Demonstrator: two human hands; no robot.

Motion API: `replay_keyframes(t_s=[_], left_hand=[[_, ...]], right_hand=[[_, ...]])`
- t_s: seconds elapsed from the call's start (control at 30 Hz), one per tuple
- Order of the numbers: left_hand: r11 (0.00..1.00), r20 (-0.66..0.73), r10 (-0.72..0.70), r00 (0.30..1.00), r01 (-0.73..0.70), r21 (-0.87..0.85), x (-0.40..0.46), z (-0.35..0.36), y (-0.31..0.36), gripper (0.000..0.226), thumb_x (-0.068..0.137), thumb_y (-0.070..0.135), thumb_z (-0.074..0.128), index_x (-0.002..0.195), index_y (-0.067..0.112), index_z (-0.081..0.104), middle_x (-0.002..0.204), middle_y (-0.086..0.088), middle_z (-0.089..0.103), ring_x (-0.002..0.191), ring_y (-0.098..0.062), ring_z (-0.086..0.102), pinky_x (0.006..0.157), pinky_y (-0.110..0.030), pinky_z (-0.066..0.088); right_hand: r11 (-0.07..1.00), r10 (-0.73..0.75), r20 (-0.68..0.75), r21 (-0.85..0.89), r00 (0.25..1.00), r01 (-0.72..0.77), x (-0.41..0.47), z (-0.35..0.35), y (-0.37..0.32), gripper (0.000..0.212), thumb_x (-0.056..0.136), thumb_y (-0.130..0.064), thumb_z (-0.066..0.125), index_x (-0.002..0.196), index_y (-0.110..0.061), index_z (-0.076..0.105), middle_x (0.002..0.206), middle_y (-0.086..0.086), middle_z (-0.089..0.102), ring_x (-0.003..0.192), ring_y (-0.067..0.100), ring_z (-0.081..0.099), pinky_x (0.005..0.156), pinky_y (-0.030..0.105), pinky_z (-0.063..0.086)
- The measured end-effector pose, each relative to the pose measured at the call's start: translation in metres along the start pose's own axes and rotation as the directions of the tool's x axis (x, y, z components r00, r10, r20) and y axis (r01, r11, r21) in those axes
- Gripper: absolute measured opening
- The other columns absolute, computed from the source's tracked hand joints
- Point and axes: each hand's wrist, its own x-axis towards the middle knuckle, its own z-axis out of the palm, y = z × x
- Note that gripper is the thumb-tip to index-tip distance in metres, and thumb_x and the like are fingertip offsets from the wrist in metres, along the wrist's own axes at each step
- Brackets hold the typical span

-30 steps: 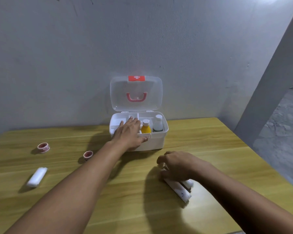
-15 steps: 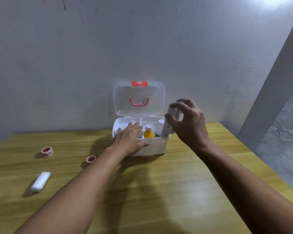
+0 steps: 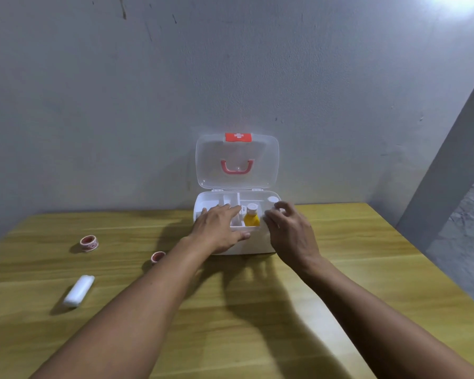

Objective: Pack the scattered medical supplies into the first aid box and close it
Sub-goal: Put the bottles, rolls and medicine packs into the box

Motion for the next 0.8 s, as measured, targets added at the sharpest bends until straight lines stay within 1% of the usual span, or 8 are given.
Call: replay_keyframes(t_s=[0.1,0.17,0.3,0.4,0.5,0.67,0.73,0.8], left_hand=[[1.000,0.008,-0.002,1.000,0.002,0.008,0.000,-0.002,-0.001,0.077,0.082,0.057,0.058,0.147,0.027,0.030,0.158,-0.003,0.028,0.147,-0.021,0.021,0.120,-0.046,0.015],[0.998,0.004,0.002,1.000,-0.002,0.055,-0.002,-0.003,-0.001,0.076,0.083,0.058,0.057,0.147,0.024,0.031,0.158,-0.004,0.026,0.148,-0.021,0.019,0.120,-0.046,0.015],[0.986,-0.006,-0.006,1.000,0.007,0.167,-0.010,-0.009,-0.008,0.080,0.082,0.060,0.055,0.147,0.020,0.029,0.159,-0.006,0.022,0.149,-0.023,0.013,0.120,-0.047,0.008],[0.975,-0.050,-0.011,0.999,0.022,0.222,-0.018,-0.013,-0.017,0.085,0.080,0.064,0.054,0.148,0.020,0.027,0.161,-0.006,0.017,0.150,-0.023,0.007,0.120,-0.052,0.002],[0.985,-0.063,-0.041,0.997,0.051,0.167,-0.029,-0.016,-0.027,0.088,0.080,0.061,0.057,0.150,0.020,0.022,0.162,-0.006,0.011,0.150,-0.020,0.005,0.121,-0.051,0.003],[0.995,-0.166,-0.090,0.982,0.097,0.030,-0.051,-0.017,-0.048,0.096,0.077,0.051,0.067,0.151,0.019,0.015,0.162,-0.005,0.010,0.149,-0.020,0.014,0.121,-0.047,0.010],[0.988,-0.181,-0.155,0.971,0.157,-0.006,-0.058,-0.018,-0.058,0.092,0.078,0.047,0.068,0.151,0.017,0.020,0.161,-0.005,0.019,0.147,-0.022,0.021,0.120,-0.044,0.016],[0.972,-0.175,-0.236,0.956,0.235,-0.024,-0.069,-0.019,-0.071,0.081,0.079,0.045,0.068,0.146,0.017,0.033,0.154,-0.005,0.035,0.141,-0.025,0.033,0.115,-0.040,0.029]], right_hand=[[0.998,0.020,0.046,-0.061,0.999,-0.017,-0.006,-0.001,-0.002,0.013,0.090,-0.021,0.054,0.091,-0.019,0.067,0.099,0.005,0.068,0.078,0.033,0.062,0.077,0.040,0.044],[0.997,0.037,0.016,-0.069,0.999,-0.036,-0.008,-0.005,-0.005,0.019,0.089,-0.025,0.052,0.098,-0.017,0.067,0.103,0.006,0.069,0.085,0.033,0.062,0.080,0.041,0.045],[0.998,0.030,0.009,-0.054,1.000,-0.029,-0.002,-0.010,-0.015,0.034,0.089,-0.031,0.050,0.116,-0.012,0.060,0.123,0.011,0.062,0.110,0.033,0.056,0.090,0.044,0.045],[0.999,-0.004,0.174,-0.050,0.985,0.013,0.004,-0.006,-0.020,0.053,0.089,-0.048,0.045,0.134,-0.019,0.046,0.147,0.011,0.043,0.136,0.033,0.036,0.108,0.057,0.031],[0.995,0.016,0.300,-0.101,0.954,0.015,0.000,0.004,-0.024,0.062,0.090,-0.059,0.039,0.141,-0.025,0.032,0.158,0.007,0.023,0.147,0.033,0.012,0.113,0.063,0.013],[0.972,-0.157,0.185,-0.146,0.970,0.185,-0.008,0.014,-0.044,0.053,0.088,-0.036,0.054,0.135,-0.012,0.043,0.153,0.012,0.035,0.146,0.035,0.019,0.115,0.062,0.011],[0.956,-0.240,0.199,-0.118,0.950,0.267,-0.009,0.017,-0.054,0.051,0.087,-0.026,0.057,0.134,-0.009,0.046,0.149,0.013,0.041,0.144,0.033,0.026,0.116,0.060,0.015],[0.944,-0.293,0.232,-0.085,0.927,0.320,-0.011,0.021,-0.063,0.051,0.086,-0.021,0.058,0.134,-0.005,0.047,0.146,0.015,0.045,0.141,0.034,0.032,0.115,0.059,0.020]])
